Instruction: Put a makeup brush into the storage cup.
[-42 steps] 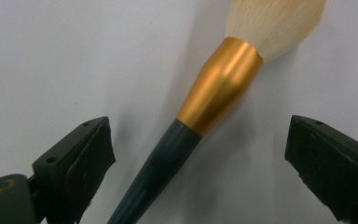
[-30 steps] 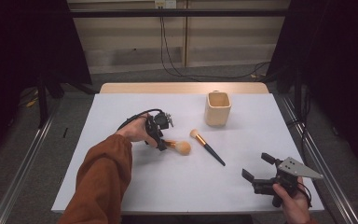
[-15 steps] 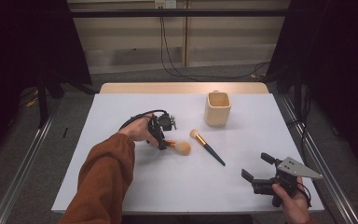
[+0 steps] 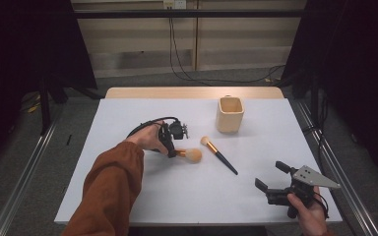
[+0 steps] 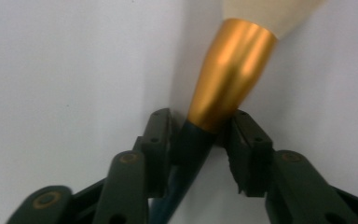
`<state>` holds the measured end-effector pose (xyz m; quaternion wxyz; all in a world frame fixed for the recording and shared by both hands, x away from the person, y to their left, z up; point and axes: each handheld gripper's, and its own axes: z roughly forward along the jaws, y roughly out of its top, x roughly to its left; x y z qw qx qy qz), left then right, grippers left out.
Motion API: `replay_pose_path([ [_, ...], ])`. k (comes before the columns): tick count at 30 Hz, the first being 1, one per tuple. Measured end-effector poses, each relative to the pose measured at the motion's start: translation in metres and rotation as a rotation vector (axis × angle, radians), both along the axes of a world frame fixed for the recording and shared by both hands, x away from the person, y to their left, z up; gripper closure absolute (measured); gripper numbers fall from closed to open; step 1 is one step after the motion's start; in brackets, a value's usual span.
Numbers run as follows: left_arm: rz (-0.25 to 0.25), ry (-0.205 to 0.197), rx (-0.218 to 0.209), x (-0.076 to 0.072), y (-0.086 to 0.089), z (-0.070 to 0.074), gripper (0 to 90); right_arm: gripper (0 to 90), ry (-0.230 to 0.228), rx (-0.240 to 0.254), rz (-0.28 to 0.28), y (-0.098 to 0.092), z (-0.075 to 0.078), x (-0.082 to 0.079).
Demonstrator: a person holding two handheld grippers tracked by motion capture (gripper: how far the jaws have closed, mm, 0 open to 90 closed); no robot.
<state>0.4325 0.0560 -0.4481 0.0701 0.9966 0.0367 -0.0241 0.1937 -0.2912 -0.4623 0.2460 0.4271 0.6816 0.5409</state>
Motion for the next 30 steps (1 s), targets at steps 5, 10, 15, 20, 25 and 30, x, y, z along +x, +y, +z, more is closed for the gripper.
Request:
replay_pose_path([
  [5, 0.004, 0.014, 0.006, 0.000, 0.000, 0.001, 73.3, 0.0, 0.001, 0.000, 0.000, 0.000, 0.000, 0.000],
  [10, 0.027, 0.012, 0.004, -0.001, -0.001, 0.001, 74.4, 0.0, 0.003, -0.008, -0.007, -0.001, 0.000, 0.000],
  [15, 0.050, 0.022, -0.016, 0.001, 0.003, 0.001, 74.5, 0.0, 0.003, -0.004, -0.007, 0.000, 0.000, 0.000],
  [20, 0.076, 0.031, -0.031, 0.002, 0.004, 0.001, 74.6, 0.0, 0.001, -0.002, -0.007, 0.000, 0.000, 0.000],
  [25, 0.125, 0.040, -0.057, 0.004, 0.008, 0.001, 74.6, 0.0, 0.002, -0.002, -0.009, -0.001, 0.000, 0.000],
  [30, 0.164, 0.056, -0.107, 0.005, 0.018, 0.006, 74.6, 0.0, 0.002, -0.004, -0.010, -0.001, 0.000, 0.000],
])
